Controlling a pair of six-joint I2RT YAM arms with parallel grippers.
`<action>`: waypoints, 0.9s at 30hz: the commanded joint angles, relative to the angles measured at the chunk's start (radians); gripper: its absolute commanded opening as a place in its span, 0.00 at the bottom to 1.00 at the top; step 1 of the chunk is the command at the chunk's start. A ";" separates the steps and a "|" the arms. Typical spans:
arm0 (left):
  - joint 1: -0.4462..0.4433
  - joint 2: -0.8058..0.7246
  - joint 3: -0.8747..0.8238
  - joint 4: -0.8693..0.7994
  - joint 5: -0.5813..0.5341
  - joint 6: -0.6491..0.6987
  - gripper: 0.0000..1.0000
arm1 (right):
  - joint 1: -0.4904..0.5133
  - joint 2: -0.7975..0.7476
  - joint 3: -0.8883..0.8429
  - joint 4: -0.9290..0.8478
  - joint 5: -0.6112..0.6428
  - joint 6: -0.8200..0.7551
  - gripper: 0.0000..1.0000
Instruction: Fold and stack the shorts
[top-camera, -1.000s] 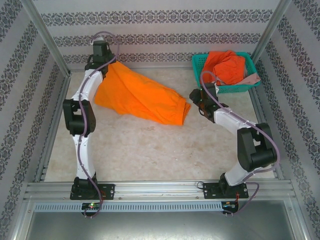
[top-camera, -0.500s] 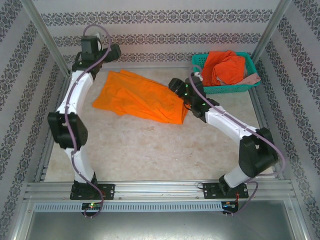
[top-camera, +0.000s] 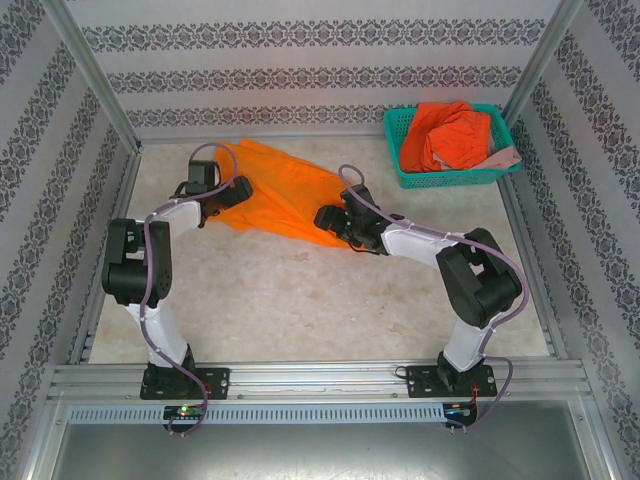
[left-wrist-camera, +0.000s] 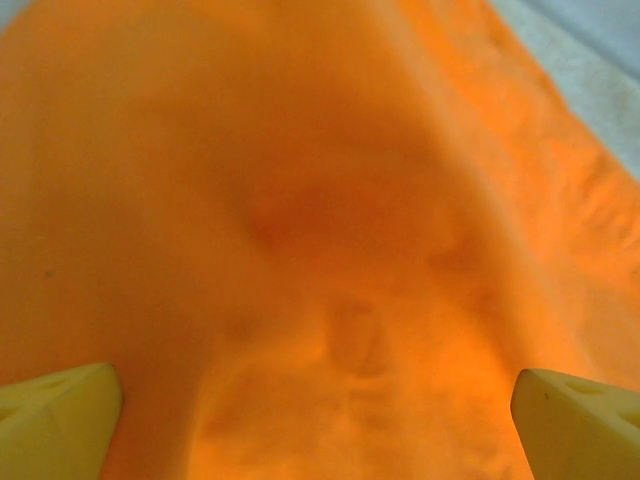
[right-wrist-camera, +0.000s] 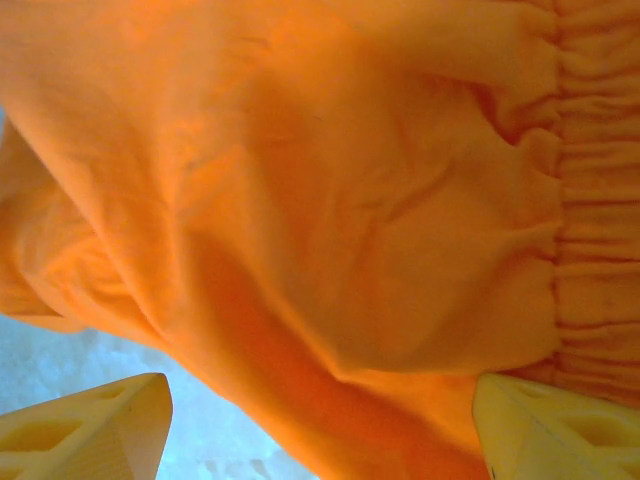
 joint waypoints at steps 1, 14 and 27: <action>0.012 0.011 -0.045 0.103 0.000 -0.042 1.00 | -0.019 0.025 -0.033 -0.047 0.004 -0.024 0.79; 0.024 -0.163 -0.349 -0.009 -0.013 -0.145 1.00 | -0.066 0.024 -0.029 -0.183 -0.086 -0.189 0.81; 0.026 -0.788 -0.704 -0.272 0.042 -0.210 1.00 | -0.085 -0.205 -0.166 -0.334 -0.254 -0.349 0.81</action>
